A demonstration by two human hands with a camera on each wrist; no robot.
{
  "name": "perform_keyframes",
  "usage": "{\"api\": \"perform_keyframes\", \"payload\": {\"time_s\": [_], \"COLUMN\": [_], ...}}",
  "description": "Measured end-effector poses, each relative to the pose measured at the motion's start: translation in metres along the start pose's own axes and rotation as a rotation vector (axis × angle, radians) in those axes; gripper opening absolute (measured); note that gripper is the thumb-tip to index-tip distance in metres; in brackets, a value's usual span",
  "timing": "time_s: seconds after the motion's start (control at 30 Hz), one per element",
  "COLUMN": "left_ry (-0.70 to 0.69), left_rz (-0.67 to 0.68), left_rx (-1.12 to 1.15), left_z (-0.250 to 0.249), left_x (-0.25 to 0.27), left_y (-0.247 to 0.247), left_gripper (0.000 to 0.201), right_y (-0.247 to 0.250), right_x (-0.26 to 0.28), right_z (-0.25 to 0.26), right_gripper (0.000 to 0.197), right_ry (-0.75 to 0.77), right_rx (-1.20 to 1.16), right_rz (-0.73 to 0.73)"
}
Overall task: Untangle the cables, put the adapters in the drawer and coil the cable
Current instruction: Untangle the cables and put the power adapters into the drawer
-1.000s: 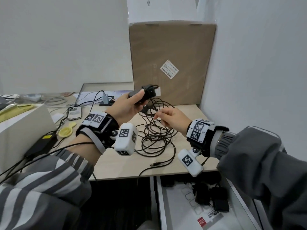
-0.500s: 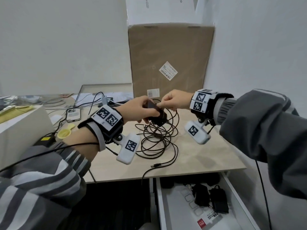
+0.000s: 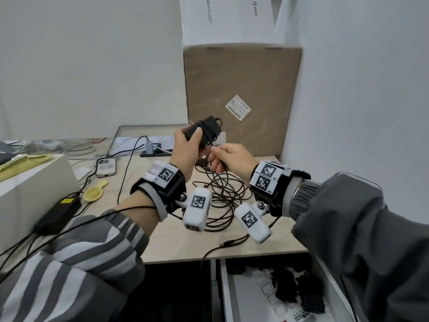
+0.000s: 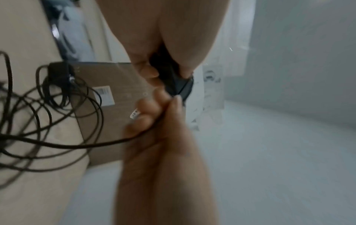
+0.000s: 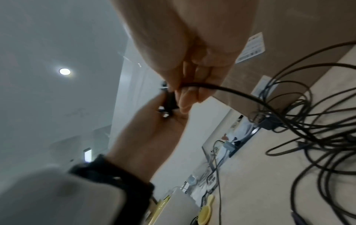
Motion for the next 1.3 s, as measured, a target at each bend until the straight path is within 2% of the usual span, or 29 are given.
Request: {"api": "perform_keyframes", "payload": {"time_s": [0.13, 0.23, 0.3, 0.37, 0.43, 0.5, 0.53, 0.6, 0.63, 0.7, 0.77, 0.8, 0.83, 0.9, 0.97, 1.0, 1.07, 1.1, 1.17, 1.2, 1.23, 1.27, 1.3], "left_ry": [0.107, 0.165, 0.193, 0.183, 0.107, 0.001, -0.082, -0.206, -0.231, -0.210, -0.151, -0.117, -0.079, 0.020, 0.119, 0.142, 0.158, 0.151, 0.101, 0.060, 0.005, -0.053, -0.099], "left_rz": [0.153, 0.292, 0.415, 0.522, 0.527, 0.442, 0.374, 0.159, 0.043, -0.149, -0.255, -0.263, -0.238, -0.072, 0.145, 0.254, 0.434, 0.508, 0.605, 0.595, 0.529, 0.421, 0.284], "left_rx": [0.386, 0.383, 0.285, 0.030, -0.389, -0.770, -0.942, -1.118, -1.097, -0.895, -0.537, -0.304, -0.055, 0.360, 0.467, 0.427, 0.197, 0.002, -0.570, -0.874, -1.113, -1.255, -1.299], "left_z": [-0.015, -0.026, -0.030, -0.031, -0.035, -0.045, -0.052, -0.069, -0.076, -0.083, -0.080, -0.075, -0.071, -0.067, -0.069, -0.070, -0.065, -0.059, -0.043, -0.036, -0.033, -0.033, -0.035], "left_x": [-0.010, -0.010, -0.005, -0.005, -0.015, -0.032, -0.041, -0.059, -0.066, -0.082, -0.095, -0.100, -0.103, -0.103, -0.087, -0.077, -0.056, -0.048, -0.036, -0.036, -0.041, -0.047, -0.053], "left_y": [0.002, 0.003, -0.004, -0.010, -0.007, -0.001, -0.001, 0.001, 0.003, 0.015, 0.027, 0.030, 0.029, 0.020, 0.008, 0.002, -0.006, -0.008, -0.012, -0.010, -0.006, -0.003, 0.002], "left_gripper": [0.021, 0.014, 0.020, 0.017, 0.009, 0.006, 0.014, 0.028, 0.031, 0.033, 0.031, 0.027, 0.022, 0.014, 0.022, 0.024, 0.021, 0.016, 0.007, 0.007, 0.010, 0.016, 0.022], "right_y": [0.012, 0.022, 0.029, 0.036, 0.043, 0.047, 0.049, 0.048, 0.046, 0.040, 0.034, 0.030, 0.025, 0.022, 0.028, 0.034, 0.051, 0.060, 0.074, 0.077, 0.078, 0.077, 0.074], "right_x": [-0.007, -0.022, -0.038, -0.057, -0.076, -0.092, -0.099, -0.109, -0.111, -0.110, -0.106, -0.102, -0.098, -0.089, -0.081, -0.079, -0.075, -0.075, -0.072, -0.070, -0.067, -0.064, -0.060], "right_z": [-0.017, -0.015, -0.004, 0.014, 0.031, 0.047, 0.056, 0.076, 0.086, 0.096, 0.089, 0.080, 0.069, 0.045, 0.025, 0.018, 0.009, 0.006, 0.004, 0.006, 0.010, 0.014, 0.018], "right_gripper": [0.035, 0.030, 0.025, 0.022, 0.019, 0.025, 0.027, 0.029, 0.030, 0.031, 0.030, 0.028, 0.027, 0.027, 0.032, 0.035, 0.038, 0.040, 0.045, 0.044, 0.042, 0.037, 0.031], "right_ry": [0.042, 0.055, 0.053, 0.064, 0.090, 0.103, 0.113, 0.139, 0.157, 0.181, 0.169, 0.157, 0.152, 0.137, 0.109, 0.097, 0.079, 0.076, 0.059, 0.050, 0.045, 0.047, 0.057], "right_rx": [0.190, 0.348, 0.421, 0.490, 0.605, 0.737, 0.787, 0.828, 0.802, 0.672, 0.504, 0.429, 0.376, 0.353, 0.425, 0.475, 0.552, 0.576, 0.608, 0.618, 0.617, 0.602, 0.581], "right_rz": [0.079, 0.121, 0.125, 0.110, 0.117, 0.117, 0.102, 0.056, 0.026, -0.033, -0.051, -0.029, 0.007, 0.073, 0.090, 0.086, 0.045, 0.021, -0.025, -0.046, -0.067, -0.083, -0.090]}}
Point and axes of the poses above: each hand's wrist, its own x-axis away from the middle knuckle, its own y-axis out of the back of the hand, z = x × y, the point moved 8 cm from there along -x, towards the middle knuckle, and after that the axes turned 2 degrees about y, right-handed, at the moved point
